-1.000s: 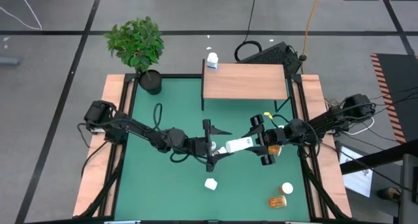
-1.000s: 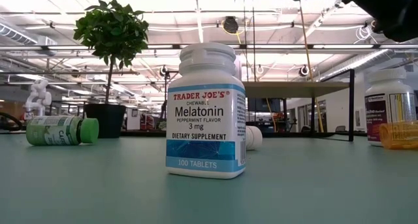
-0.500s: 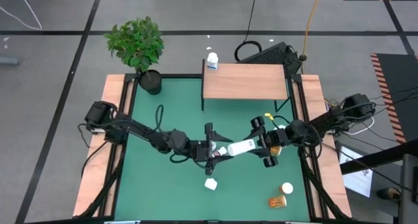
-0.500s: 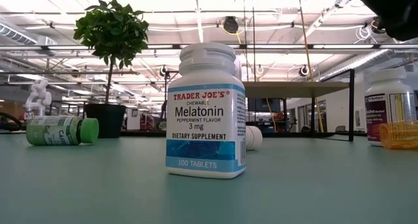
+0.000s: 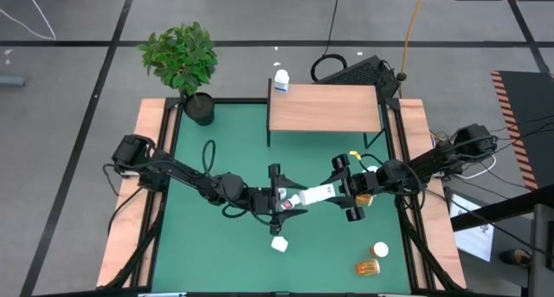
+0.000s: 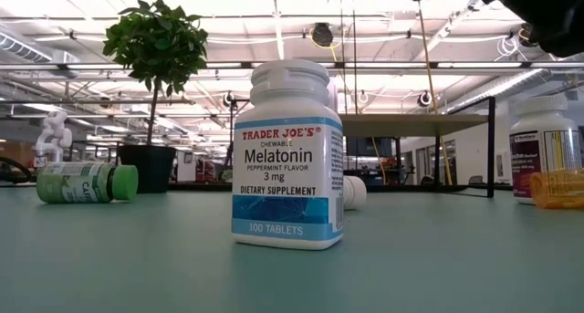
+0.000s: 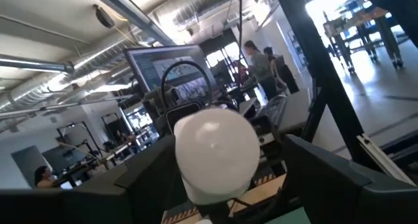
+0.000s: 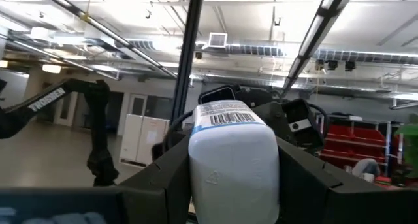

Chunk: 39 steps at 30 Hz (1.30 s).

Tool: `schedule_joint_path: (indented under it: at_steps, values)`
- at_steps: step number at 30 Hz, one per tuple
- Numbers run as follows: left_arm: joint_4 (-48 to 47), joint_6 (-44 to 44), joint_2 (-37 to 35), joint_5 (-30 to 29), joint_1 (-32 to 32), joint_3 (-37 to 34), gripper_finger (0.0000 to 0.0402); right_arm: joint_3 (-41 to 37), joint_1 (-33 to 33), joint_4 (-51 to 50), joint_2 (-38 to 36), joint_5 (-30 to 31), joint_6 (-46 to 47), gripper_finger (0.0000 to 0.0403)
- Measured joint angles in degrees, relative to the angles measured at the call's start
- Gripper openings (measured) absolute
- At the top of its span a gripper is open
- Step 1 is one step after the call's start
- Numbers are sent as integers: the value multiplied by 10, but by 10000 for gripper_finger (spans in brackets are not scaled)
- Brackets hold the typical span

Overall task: Pick and place medicine bottles onto shelf by color
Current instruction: Align the left white and blue pill bottle with the other blue pill bottle on the shelf

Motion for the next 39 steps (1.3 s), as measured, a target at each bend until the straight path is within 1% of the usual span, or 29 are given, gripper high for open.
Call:
schedule_joint_path:
  at_steps: [3,12,15,21,25,27,29,31,34,36,39]
  values:
    - [5,-20,0,0,6,0,282,0,0,-2,0,25,-3,173]
    - [-2,-92,0,-5,27,0,279,0,0,-4,0,31,-4,173]
    - [-2,-103,0,-5,27,0,255,0,0,-7,0,38,-4,173]
    - [1,-107,0,-7,29,0,173,0,0,-6,0,42,14,175]
    - [0,-136,-3,-18,32,0,170,0,0,-10,-1,61,24,192]
    - [-15,-139,-8,-42,32,0,172,0,0,-33,-7,88,16,210]
    - [-59,-127,-25,-75,32,0,181,0,0,-72,-19,136,-8,230]
    - [-114,-111,-49,-103,39,0,184,0,0,-116,-37,205,-39,251]
    - [-215,-113,-93,-121,69,1,175,0,0,-177,-64,288,-75,275]
    - [-299,-129,-119,-121,98,13,171,-1,0,-209,-80,317,-89,287]
    - [-434,-138,-149,-115,149,52,171,-1,0,-242,-98,329,-95,296]
